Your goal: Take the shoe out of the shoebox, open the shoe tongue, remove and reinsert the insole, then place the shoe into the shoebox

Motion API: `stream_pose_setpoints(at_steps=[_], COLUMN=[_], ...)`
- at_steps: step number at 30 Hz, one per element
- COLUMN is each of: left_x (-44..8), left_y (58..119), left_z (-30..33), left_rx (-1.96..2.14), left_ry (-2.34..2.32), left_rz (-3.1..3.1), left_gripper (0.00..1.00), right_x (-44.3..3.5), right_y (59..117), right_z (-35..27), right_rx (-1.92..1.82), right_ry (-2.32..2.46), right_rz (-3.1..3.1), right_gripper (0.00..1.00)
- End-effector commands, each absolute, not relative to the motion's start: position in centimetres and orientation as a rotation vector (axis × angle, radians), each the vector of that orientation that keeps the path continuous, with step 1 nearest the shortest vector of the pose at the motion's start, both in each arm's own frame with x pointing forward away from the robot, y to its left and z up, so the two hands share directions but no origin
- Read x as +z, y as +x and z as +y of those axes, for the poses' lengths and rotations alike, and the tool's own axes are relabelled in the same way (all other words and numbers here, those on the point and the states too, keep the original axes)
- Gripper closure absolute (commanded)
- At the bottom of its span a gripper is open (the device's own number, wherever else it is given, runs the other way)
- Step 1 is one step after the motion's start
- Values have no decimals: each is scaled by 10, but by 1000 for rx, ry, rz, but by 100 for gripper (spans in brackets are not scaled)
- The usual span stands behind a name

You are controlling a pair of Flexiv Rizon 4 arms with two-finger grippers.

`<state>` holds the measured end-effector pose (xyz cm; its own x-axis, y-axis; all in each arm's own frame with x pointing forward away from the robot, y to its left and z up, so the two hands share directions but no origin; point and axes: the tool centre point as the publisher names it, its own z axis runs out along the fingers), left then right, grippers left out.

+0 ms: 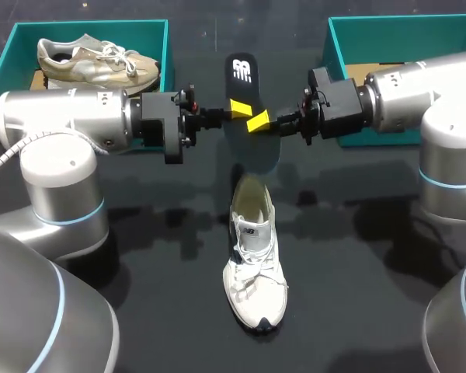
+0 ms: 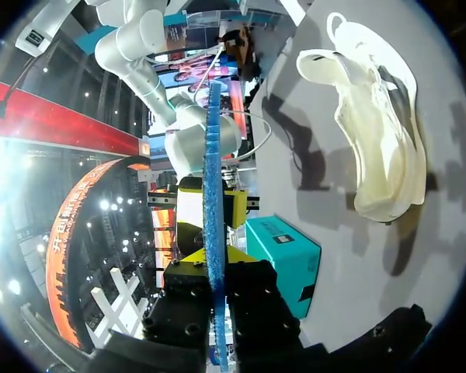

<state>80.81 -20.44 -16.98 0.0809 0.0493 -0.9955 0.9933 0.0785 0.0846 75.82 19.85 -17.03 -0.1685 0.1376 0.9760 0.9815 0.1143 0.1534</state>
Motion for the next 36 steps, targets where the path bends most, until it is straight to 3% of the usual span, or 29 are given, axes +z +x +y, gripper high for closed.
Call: stream_pose_setpoints(at_steps=[1,8,9,10,11,23,36], left_x=[-170,-170,-169,-168,-168,-171,-171], left_y=[805,805,804,802,801,780,780], left_z=[-204,-202,-200,-196,-192,-113,-113], left_rx=[-1060,-1054,-1055,-1053,-1042,-987,-987], left_ry=[1218,1211,1213,1217,1226,1329,1329], left_rz=[1216,1230,1237,1246,1261,1727,1727], left_gripper=[100,100,65,6,0,0,0], right_x=[-170,-170,-170,-170,-171,-179,-182], right_y=[758,757,756,756,756,758,760], right_z=[202,204,203,202,201,174,169], right_rx=[-1174,-1179,-1182,-1183,-1185,-1214,-1212], right_ry=[-1161,-1167,-1166,-1166,-1168,-1189,-1204], right_rz=[-1487,-1490,-1492,-1492,-1492,-1496,-1484], right_gripper=[100,100,100,100,100,100,100])
